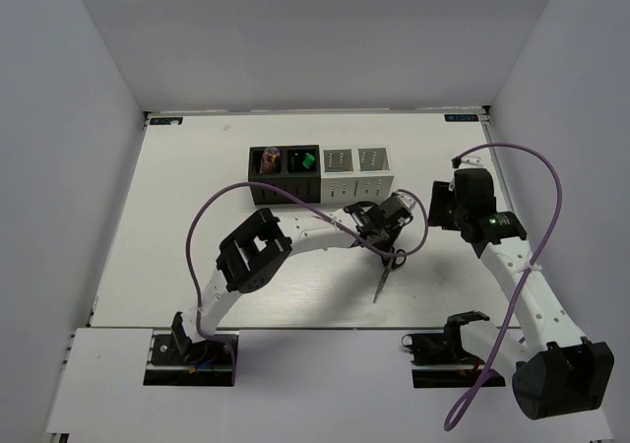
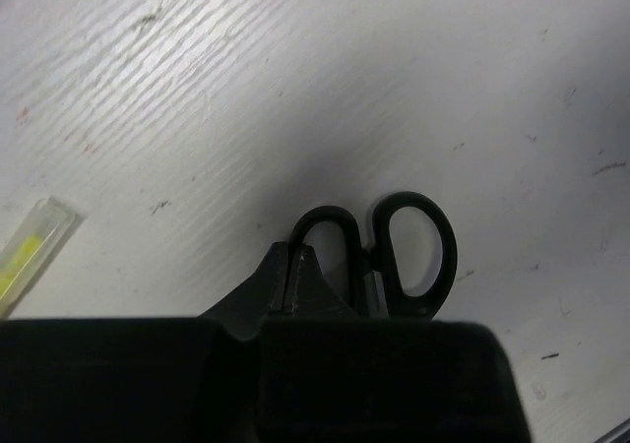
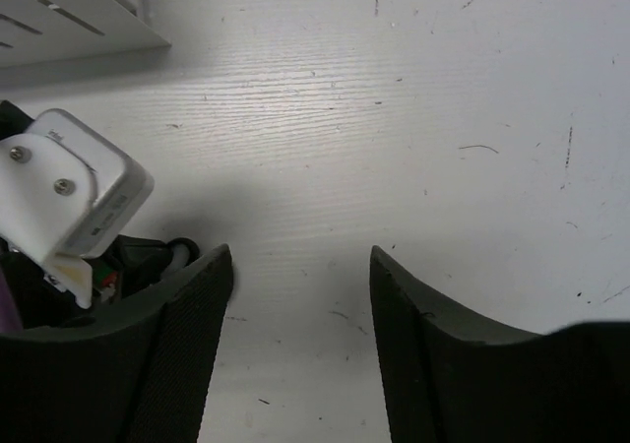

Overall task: Sort the stationery into containers
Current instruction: Grab a piece of stationery with the left arm

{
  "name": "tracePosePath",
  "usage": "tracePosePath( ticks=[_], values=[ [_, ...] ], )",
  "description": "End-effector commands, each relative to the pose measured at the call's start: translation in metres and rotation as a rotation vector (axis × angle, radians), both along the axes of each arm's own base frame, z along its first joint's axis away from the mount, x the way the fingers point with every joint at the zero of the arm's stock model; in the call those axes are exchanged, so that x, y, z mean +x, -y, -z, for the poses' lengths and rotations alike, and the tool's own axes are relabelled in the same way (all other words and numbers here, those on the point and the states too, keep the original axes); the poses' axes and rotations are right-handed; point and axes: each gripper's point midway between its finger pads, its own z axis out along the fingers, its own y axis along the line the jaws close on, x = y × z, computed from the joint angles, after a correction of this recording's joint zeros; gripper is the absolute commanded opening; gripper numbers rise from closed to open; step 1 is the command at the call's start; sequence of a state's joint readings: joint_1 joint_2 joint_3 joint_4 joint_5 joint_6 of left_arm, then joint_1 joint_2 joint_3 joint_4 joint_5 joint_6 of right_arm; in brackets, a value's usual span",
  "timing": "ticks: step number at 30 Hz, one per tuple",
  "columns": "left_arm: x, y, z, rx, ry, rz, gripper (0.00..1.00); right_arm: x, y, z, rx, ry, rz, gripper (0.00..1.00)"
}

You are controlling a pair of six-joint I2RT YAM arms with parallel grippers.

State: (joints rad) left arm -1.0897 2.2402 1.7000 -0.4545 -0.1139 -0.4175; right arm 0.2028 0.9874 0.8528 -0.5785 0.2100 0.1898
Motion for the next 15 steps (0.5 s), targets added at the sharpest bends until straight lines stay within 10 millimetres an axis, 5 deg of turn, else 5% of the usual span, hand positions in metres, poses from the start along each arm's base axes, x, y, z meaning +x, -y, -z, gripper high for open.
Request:
tracePosePath(
  ticks=[1,4,15],
  values=[
    [-0.015,-0.048,0.018,0.121,-0.108,-0.035,0.00,0.003,-0.001,-0.006,0.024,0.039,0.010,0.64],
    [0.001,-0.048,-0.025,0.050,-0.038,-0.062,0.00,0.001,-0.006,-0.005,0.042,0.037,-0.024,0.90],
    [0.057,-0.067,-0.168,-0.161,0.218,-0.138,0.00,-0.002,-0.015,-0.004,0.062,0.038,-0.083,0.86]
  ],
)
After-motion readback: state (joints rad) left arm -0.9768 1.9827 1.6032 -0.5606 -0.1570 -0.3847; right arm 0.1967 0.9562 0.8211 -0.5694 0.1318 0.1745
